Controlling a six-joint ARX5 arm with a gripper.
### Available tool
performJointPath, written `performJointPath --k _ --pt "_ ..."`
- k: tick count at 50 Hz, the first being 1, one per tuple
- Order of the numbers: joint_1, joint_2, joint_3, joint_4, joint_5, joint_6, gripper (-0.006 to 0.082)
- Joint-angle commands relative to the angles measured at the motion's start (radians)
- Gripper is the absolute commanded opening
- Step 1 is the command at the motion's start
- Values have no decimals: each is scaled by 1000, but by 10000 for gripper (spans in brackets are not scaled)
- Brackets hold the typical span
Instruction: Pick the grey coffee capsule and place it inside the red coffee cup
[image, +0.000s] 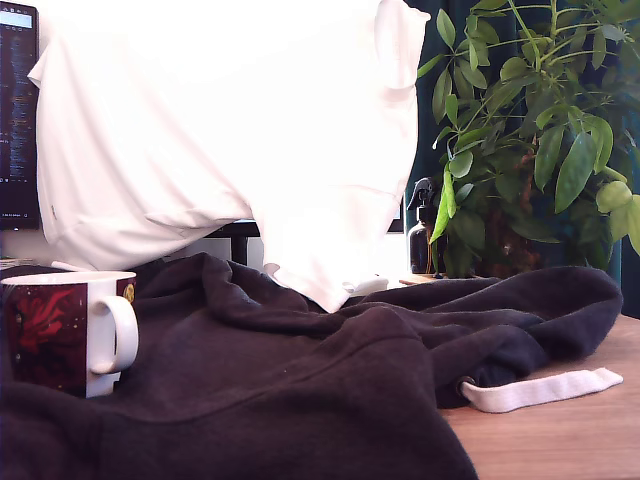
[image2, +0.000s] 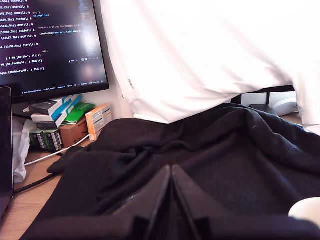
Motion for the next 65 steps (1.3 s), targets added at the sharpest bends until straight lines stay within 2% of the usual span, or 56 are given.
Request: performJointPath --k 1,14,29,31,33,35,38,40,41,43,52,57,65 --pt "-19 -14 -46 -17 97 -169 -13" --pt "-19 -14 -46 -34 148 -182 -13" --pt "-19 -14 -31 45 64 -332 -5" --pt "-19 -11 -26 44 54 -344 24" --pt "-19 -5 -23 45 35 -347 93" --pt "-19 4 -23 49 13 -342 213" --pt "-19 24 -23 52 -10 -322 456" --pt "-19 40 -23 53 -22 -317 586" --pt "-19 52 -23 53 -29 -318 640" --pt "-19 75 -23 53 -43 -318 693" --pt "-19 202 -23 101 -97 -317 705" --pt "-19 285 -23 197 -134 -290 705" --pt "-19 434 -23 328 -123 -255 705"
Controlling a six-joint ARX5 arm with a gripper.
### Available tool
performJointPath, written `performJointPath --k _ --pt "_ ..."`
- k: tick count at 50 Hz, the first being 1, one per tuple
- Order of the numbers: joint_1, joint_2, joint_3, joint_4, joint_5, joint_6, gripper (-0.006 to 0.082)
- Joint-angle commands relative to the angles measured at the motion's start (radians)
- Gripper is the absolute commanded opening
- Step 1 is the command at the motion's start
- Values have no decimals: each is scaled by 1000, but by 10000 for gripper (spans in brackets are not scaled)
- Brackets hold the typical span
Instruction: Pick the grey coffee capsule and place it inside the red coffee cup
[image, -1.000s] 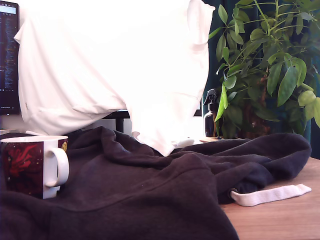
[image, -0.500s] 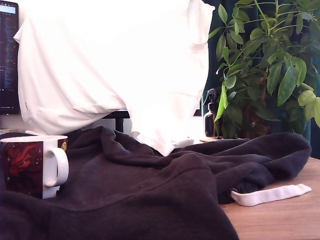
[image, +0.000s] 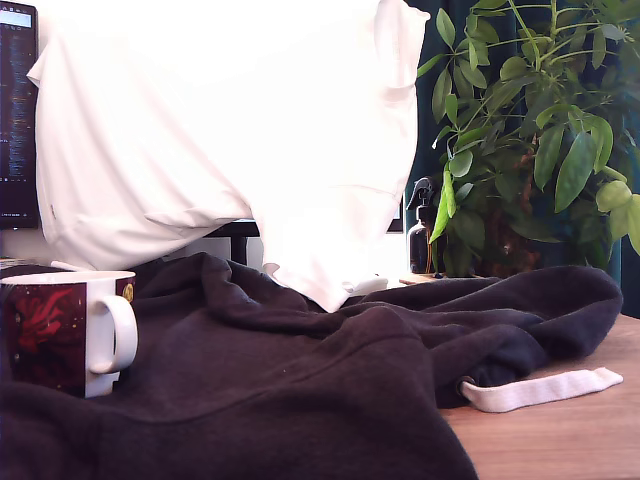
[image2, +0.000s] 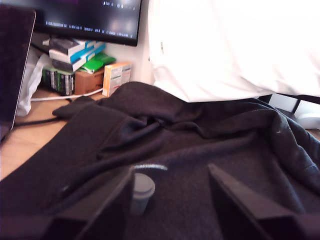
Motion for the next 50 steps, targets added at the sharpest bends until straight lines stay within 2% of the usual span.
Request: performJointPath --k 1,18,32,41,50 --pt "1 71 -10 48 14 11 705" --pt "44 482 -10 389 37 87 703" --pt "140 827 0 702 139 121 702" --pt "174 1023 57 797 234 179 700" --pt "188 1172 131 834 250 191 700"
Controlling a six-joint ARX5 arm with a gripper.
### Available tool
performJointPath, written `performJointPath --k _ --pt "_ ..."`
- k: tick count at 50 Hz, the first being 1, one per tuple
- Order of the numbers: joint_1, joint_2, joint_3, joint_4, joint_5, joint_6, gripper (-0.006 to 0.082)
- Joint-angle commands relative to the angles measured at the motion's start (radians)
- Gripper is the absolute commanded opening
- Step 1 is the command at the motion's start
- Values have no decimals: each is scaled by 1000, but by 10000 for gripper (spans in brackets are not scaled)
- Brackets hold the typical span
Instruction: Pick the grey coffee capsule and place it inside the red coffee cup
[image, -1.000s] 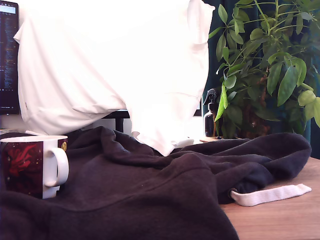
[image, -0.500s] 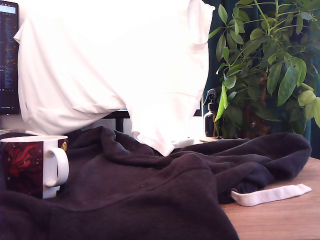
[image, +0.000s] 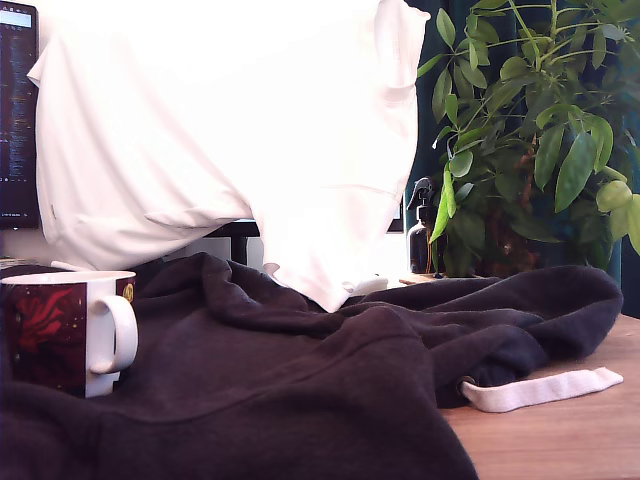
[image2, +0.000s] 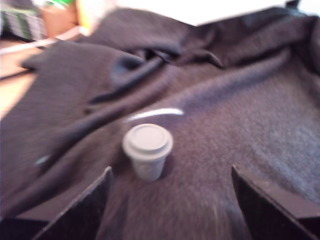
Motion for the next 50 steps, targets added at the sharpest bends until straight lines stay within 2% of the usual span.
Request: performJointPath --k 1,10,22,25,34,37,45,50 --pt "11 37 17 27 6 6 700" --pt "29 120 68 31 8 10 691" --pt "44 191 122 26 18 32 583" --pt "45 205 135 21 27 34 534" --pt "45 212 162 -33 39 51 244" --pt "45 212 164 -36 39 51 178" --pt "45 211 169 -11 47 50 144" --pt "44 209 169 30 99 37 144"
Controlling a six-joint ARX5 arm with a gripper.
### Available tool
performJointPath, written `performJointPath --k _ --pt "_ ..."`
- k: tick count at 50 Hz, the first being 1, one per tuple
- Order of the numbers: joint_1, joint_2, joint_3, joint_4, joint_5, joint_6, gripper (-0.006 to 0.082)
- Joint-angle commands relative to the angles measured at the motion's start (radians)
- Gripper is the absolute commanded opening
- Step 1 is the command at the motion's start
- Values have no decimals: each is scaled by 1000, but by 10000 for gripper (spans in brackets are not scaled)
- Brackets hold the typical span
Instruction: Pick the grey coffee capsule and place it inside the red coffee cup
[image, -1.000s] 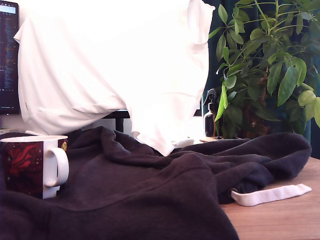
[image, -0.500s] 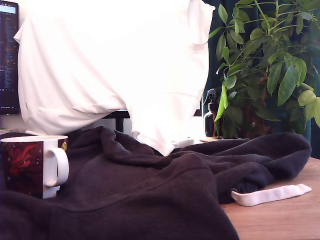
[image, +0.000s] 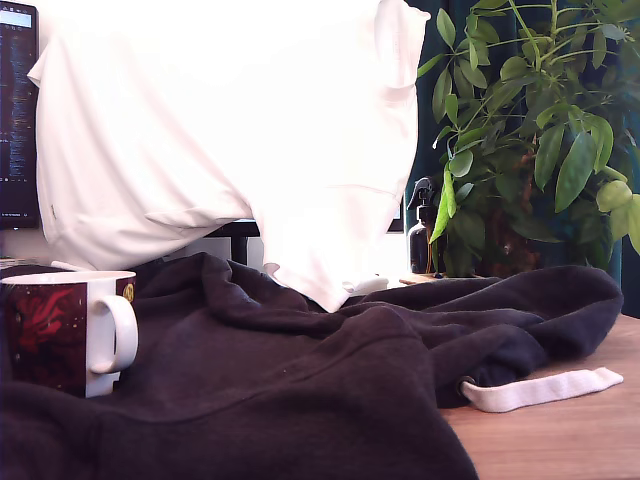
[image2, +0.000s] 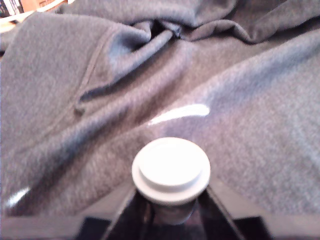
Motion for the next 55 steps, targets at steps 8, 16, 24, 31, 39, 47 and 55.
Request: performJointPath --k 8,16,24,31,39,47,55 --pt "1 -13 12 83 146 -39 144" --pt "-10 -84 12 89 304 -122 144" --pt "-30 -180 12 88 409 -183 144" --pt "-37 -269 12 72 487 -212 144" --pt "-35 -358 12 -9 468 -179 144" --pt "-11 -404 12 -137 354 -51 144" --pt "-5 -428 12 -201 150 67 156"
